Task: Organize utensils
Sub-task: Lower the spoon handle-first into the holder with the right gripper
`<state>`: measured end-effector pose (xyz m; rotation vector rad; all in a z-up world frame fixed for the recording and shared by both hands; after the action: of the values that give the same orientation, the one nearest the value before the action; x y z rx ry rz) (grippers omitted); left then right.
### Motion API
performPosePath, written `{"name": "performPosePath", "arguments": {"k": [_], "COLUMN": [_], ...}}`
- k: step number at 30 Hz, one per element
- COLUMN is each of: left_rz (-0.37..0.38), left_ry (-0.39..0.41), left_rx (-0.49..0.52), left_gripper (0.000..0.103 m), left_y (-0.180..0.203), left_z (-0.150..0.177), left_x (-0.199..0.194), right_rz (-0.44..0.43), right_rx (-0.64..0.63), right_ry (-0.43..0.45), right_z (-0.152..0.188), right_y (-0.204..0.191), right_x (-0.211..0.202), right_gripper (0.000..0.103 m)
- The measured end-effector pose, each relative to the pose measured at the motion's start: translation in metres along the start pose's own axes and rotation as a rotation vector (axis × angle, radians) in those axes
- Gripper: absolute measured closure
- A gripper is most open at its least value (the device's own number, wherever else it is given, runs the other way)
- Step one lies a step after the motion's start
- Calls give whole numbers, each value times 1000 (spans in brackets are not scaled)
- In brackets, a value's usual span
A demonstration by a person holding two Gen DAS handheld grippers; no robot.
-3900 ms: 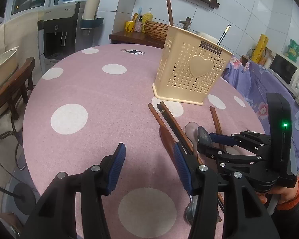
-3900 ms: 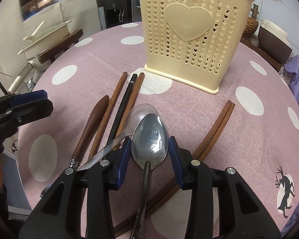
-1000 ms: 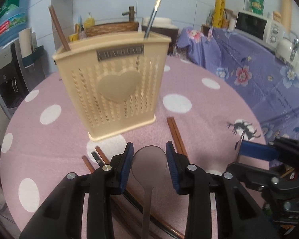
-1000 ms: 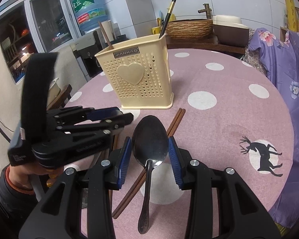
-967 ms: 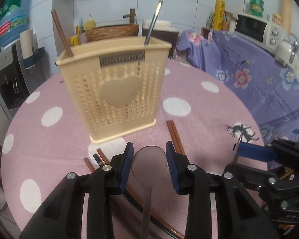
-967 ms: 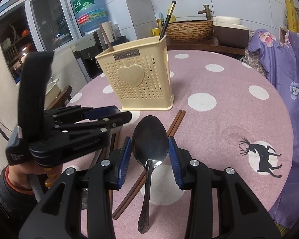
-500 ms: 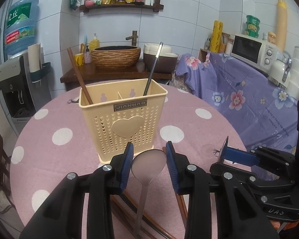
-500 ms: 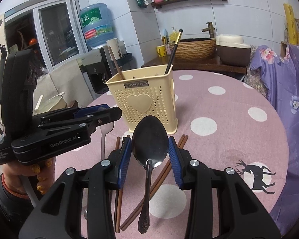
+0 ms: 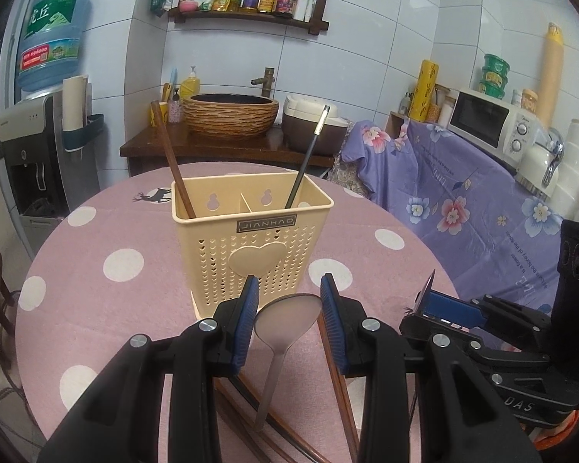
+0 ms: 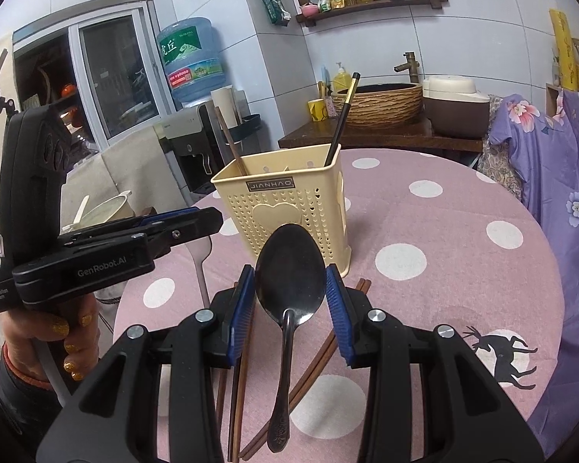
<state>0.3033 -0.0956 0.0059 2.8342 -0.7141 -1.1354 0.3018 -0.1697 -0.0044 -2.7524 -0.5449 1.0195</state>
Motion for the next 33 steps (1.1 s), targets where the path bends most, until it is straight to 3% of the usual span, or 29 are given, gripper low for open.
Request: {"name": "performPosePath", "arguments": {"k": [16,19,24,29,33], "left_rz": [37,59,88,10,-28], "left_ry": [65,117,224,384,406], "left_rx": [-56,-87,-150,-136,-159], "left_gripper": [70,70,70,69,69], "left_y": [-14,-20,-33,-43,-49], "left_z": [-38,-64,-124,-173,-178], "left_x": [-21,-34,-56,-70,-51], "right_rz": [-6,9,83,165,198], "right_rx": [-18,-34,-66,-56,-54], "right_ry": [43,89,241,336,338], "right_z": [-36,-65,-142,-198,-207], "right_y": [-4,-7,-11,-8,-4], "right_x": [8,9,5,15,42], "right_gripper": [65,65,65,65,65]}}
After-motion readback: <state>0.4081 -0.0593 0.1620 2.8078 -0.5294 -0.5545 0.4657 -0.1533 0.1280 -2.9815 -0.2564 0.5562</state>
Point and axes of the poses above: each gripper's, at about its wrist camera, not at the fingertips, and x roughly the way its jaws point, y to its right, z to its underside, the point moved 10 cm from there along x, roughly the way its jaws point, and after that the axes turned 7 degrees about -y, right-handed, at the moved point
